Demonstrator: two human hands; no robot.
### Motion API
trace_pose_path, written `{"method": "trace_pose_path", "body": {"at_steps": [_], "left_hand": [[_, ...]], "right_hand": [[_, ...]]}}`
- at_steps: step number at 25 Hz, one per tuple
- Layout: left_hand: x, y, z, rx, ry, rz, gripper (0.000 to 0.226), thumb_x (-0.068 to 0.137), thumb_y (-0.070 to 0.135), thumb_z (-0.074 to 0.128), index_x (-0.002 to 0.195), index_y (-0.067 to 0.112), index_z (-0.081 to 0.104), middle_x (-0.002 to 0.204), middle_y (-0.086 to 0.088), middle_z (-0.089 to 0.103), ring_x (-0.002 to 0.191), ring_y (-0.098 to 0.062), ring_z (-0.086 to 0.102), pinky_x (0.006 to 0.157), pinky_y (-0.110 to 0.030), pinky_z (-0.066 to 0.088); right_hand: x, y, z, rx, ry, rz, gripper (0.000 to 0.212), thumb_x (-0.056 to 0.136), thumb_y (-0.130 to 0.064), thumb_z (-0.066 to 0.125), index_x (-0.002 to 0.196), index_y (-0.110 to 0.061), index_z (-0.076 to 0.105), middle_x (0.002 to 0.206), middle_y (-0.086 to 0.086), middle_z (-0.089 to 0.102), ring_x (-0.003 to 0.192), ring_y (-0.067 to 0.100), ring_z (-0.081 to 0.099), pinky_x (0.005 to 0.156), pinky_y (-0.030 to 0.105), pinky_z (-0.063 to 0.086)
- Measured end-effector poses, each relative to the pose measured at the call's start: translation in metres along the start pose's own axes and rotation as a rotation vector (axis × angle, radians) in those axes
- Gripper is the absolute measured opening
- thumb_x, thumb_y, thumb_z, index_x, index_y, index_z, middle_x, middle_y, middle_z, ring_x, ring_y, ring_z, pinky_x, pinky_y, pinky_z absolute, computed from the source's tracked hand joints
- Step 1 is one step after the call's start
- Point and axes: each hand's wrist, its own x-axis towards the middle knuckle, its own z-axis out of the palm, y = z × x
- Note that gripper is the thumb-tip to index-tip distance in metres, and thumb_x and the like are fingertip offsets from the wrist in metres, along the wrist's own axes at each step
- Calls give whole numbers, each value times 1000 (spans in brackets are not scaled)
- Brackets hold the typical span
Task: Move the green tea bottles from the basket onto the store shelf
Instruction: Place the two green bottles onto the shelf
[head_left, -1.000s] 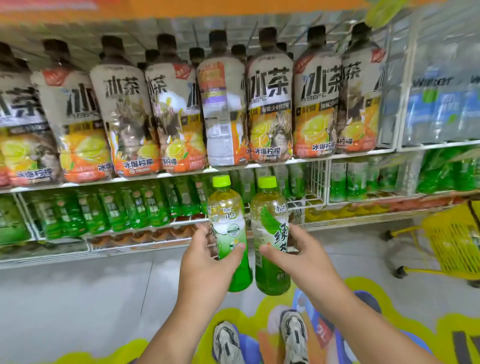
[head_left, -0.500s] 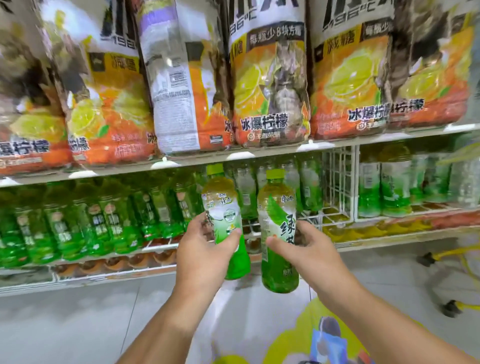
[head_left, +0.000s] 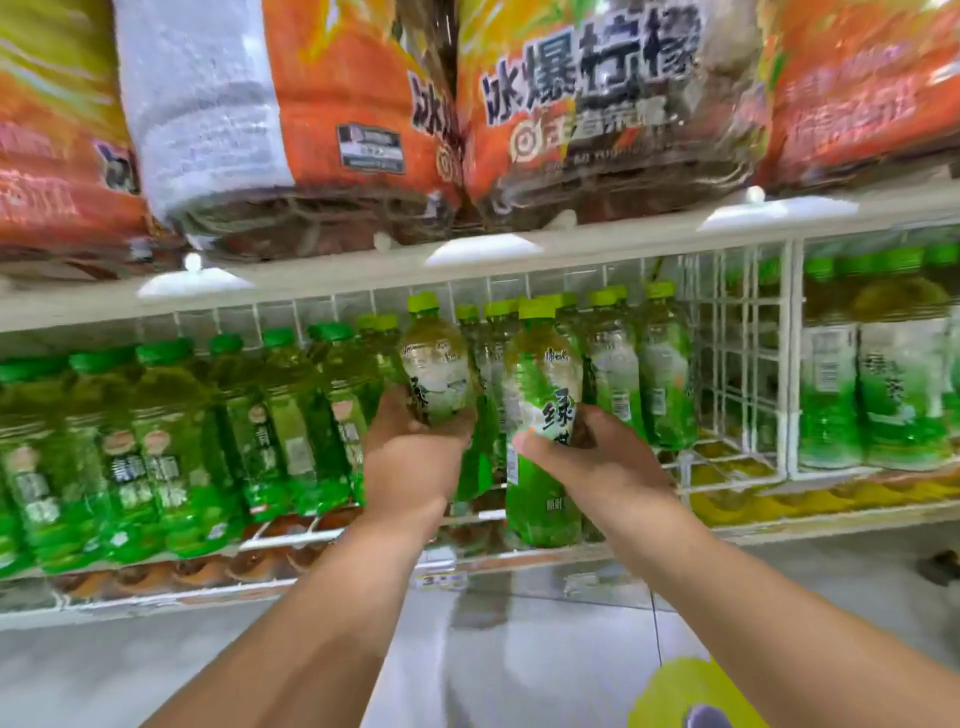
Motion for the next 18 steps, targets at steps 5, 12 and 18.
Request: {"method": "trace_pose_path", "body": {"at_steps": [5,12,18], "left_hand": [[17,-7,20,116,-56,-58,49,85,36,77,120,13,51,95,-3,66,75,-24,60,67,-28,43],[34,-15,40,338,-107,23,67,86,41,76,133,0,51,146,-20,40,118,-33,55,96,-34,47],[37,-19,42,389,-118,10,90,87,40,77,152,3,26,150,-22,40,127,-38,57,99,-45,52]], "right_hand": [[16,4,-2,56,-46,16,42,85,-48,79,111,-16,68,102,2,72,93,22,67,69,30,46],[28,7,-2,36,-47,-1,31,88,-44,79,105,-19,70,99,5,76,92,21,71,73,31,53],[32,5,6,11,-22,-2,43,86,-48,80,114,-19,67,97,-3,70,87,14,66,66,27,45]]}}
